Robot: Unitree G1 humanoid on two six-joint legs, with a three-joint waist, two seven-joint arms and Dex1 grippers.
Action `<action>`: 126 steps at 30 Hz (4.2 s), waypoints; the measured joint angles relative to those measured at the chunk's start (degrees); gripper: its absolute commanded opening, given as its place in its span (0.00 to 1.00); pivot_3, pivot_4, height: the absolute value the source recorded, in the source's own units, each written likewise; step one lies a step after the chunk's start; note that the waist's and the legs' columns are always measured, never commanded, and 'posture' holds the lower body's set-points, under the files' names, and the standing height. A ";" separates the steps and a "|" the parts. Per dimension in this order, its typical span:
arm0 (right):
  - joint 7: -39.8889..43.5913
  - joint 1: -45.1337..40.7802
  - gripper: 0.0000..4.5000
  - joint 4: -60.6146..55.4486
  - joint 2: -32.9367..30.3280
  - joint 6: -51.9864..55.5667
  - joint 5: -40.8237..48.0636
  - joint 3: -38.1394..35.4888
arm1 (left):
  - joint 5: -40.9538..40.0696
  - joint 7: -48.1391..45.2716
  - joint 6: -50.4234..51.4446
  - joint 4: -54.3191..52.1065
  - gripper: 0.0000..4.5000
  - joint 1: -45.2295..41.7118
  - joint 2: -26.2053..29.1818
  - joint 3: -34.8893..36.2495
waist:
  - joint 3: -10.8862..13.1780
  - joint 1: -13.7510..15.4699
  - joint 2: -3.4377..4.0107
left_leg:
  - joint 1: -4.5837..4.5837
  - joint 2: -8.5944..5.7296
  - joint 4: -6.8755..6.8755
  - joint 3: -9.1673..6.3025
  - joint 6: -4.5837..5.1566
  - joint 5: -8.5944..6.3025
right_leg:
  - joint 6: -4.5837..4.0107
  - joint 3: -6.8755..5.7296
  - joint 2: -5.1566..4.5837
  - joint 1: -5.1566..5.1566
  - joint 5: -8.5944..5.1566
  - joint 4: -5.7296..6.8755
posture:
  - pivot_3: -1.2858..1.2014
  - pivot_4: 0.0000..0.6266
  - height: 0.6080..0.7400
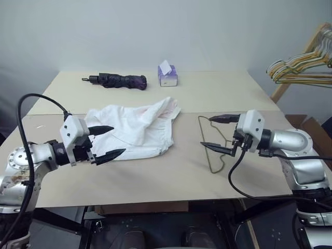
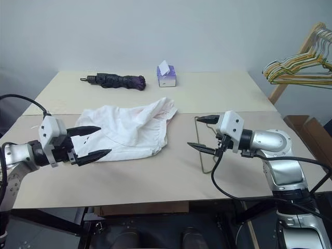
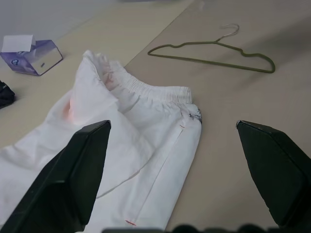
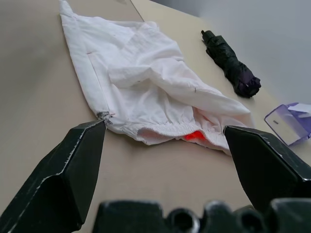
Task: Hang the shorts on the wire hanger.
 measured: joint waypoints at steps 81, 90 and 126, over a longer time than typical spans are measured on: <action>-29.30 -14.63 0.00 23.30 11.20 -19.56 -57.94 30.98 | 51.63 16.90 -43.41 34.85 0.71 -7.18 6.41 -20.80 | -1.09 -0.89 0.87 | -0.53 0.00 -0.07 0.09 0.06 0.27 | -0.09 0.03 0.01 -0.88 0.06 0.51 | 0.53 0.00 1.00; -28.98 -14.68 0.00 23.17 10.36 -19.75 -57.90 30.59 | 54.87 20.78 -43.82 42.25 0.05 -12.91 3.02 -24.81 | -1.12 -1.07 0.85 | -0.70 -0.02 -0.07 0.09 0.06 0.27 | -0.40 0.03 0.01 -0.99 0.24 0.49 | 0.53 0.00 1.00; -57.77 -53.48 0.00 59.40 14.58 -28.98 -44.13 19.61 | 51.12 52.72 -36.26 74.10 0.01 -68.49 -11.05 -24.88 | -1.10 -3.77 0.66 | -1.21 -0.16 -0.16 -0.02 0.17 0.28 | -0.35 0.11 -0.05 -1.52 0.32 0.46 | 0.53 0.00 1.00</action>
